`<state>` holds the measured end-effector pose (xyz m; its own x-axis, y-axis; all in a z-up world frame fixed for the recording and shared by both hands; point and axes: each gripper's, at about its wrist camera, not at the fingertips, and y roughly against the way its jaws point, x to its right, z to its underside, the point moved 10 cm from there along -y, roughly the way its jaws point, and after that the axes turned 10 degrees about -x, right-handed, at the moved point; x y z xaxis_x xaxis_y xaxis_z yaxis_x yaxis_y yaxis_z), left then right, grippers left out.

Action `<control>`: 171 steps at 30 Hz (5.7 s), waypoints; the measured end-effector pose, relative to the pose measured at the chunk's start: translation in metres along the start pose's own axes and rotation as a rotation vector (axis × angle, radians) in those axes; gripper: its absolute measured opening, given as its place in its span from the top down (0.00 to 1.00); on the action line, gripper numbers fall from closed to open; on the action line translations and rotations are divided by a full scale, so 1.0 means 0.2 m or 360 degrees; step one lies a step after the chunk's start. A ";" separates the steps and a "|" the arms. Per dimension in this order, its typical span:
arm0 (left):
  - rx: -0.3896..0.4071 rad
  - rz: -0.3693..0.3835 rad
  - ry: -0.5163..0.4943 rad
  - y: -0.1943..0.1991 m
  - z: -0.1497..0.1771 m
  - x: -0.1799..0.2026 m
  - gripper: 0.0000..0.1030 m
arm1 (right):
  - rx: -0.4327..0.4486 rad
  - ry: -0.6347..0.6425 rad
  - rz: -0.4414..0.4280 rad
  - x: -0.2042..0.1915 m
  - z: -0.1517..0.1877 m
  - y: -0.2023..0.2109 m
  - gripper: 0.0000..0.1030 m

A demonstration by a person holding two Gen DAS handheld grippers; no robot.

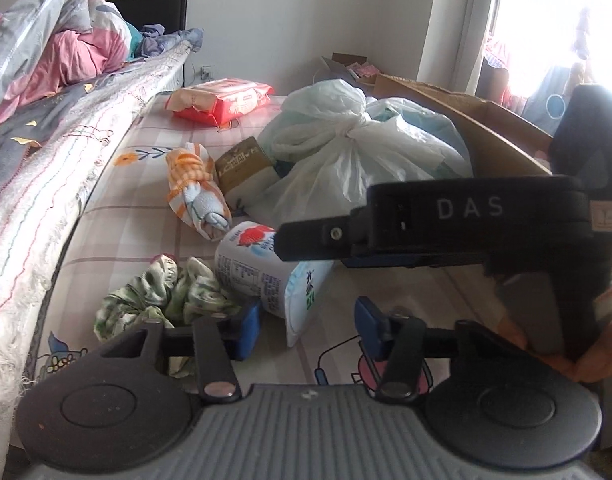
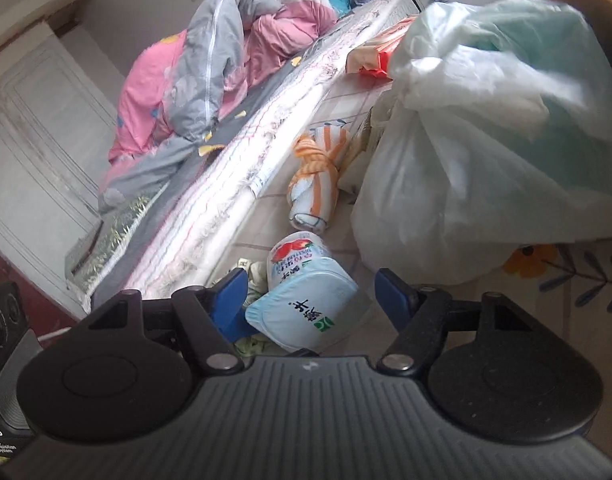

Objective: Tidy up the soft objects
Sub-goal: 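Grasp the white cup-shaped pack with the right gripper and lift, then carry the white pack into the cardboard box and open the right gripper, then move the right gripper back to the orange-striped rolled towel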

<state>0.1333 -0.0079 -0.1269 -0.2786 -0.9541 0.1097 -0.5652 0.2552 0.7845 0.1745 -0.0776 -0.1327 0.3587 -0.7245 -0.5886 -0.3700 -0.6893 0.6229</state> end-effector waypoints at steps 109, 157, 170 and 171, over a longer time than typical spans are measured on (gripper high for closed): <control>0.0031 0.0451 -0.0007 0.23 -0.50 0.74 0.48 | -0.0501 -0.0616 0.0206 0.95 0.04 1.04 0.64; -0.0002 -0.0147 0.0322 0.31 -0.14 -0.24 0.18 | -0.0099 -0.0125 -0.0007 -0.12 -0.39 0.46 0.26; 0.0051 -0.0077 0.0349 0.12 -0.40 -0.37 0.18 | -0.0154 -0.0119 -0.0073 -0.23 -0.48 0.15 0.41; 0.0047 -0.0078 0.0360 0.09 -0.43 -0.39 0.18 | -0.0160 -0.0123 -0.0080 -0.24 -0.49 0.13 0.45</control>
<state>0.2113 0.0574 -0.0696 -0.0710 -0.9755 0.2082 -0.5971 0.2088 0.7746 0.2324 -0.0601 -0.0382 0.3063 -0.6900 -0.6558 -0.2642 -0.7235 0.6378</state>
